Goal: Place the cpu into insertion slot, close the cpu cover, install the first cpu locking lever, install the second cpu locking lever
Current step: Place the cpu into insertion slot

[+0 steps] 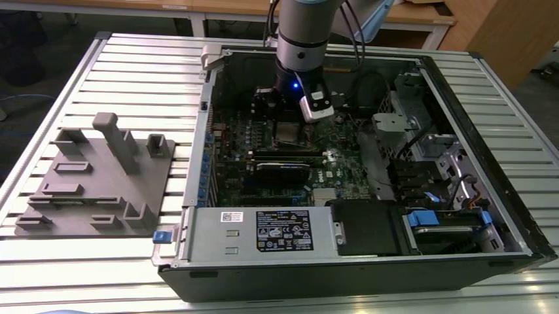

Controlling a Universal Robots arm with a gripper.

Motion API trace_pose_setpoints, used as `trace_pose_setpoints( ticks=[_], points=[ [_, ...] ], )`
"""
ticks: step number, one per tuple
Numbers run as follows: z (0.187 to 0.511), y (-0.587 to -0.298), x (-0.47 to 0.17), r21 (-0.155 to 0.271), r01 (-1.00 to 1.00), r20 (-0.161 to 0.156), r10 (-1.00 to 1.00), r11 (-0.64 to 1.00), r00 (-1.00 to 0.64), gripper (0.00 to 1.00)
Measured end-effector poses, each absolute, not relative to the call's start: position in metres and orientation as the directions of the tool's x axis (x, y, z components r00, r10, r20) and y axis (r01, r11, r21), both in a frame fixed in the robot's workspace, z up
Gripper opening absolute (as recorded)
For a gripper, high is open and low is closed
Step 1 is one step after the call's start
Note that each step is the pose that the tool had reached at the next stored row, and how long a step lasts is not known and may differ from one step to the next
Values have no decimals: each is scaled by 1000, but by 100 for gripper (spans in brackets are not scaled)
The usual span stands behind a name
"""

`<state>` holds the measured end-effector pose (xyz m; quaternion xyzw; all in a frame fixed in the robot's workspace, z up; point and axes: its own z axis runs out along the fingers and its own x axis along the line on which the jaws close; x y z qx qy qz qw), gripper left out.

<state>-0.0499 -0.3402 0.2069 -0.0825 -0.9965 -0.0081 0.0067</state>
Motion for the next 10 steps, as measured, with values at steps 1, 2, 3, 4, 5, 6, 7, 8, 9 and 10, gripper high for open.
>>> trace_pose_setpoints(
  ticks=[1, 2, 3, 4, 5, 6, 7, 8, 9, 10],
  points=[
    [207, -340, -50, 15, 165, 15, 164, 986, -986, 54],
    [207, -340, -50, 15, 165, 15, 164, 986, -986, 54],
    [207, -340, -50, 15, 165, 15, 164, 986, -986, 54],
    [207, -340, -50, 15, 165, 15, 165, 986, -986, 54],
    [207, -340, -50, 15, 165, 15, 165, 986, -986, 54],
    [207, -340, -50, 15, 165, 15, 165, 986, -986, 54],
    [207, -340, -50, 15, 165, 15, 165, 986, -986, 54],
    [207, -340, -50, 15, 165, 15, 165, 986, -986, 54],
    [207, -340, -50, 15, 165, 15, 165, 986, -986, 54],
    [207, -340, -50, 15, 165, 15, 165, 986, -986, 54]
  ],
)
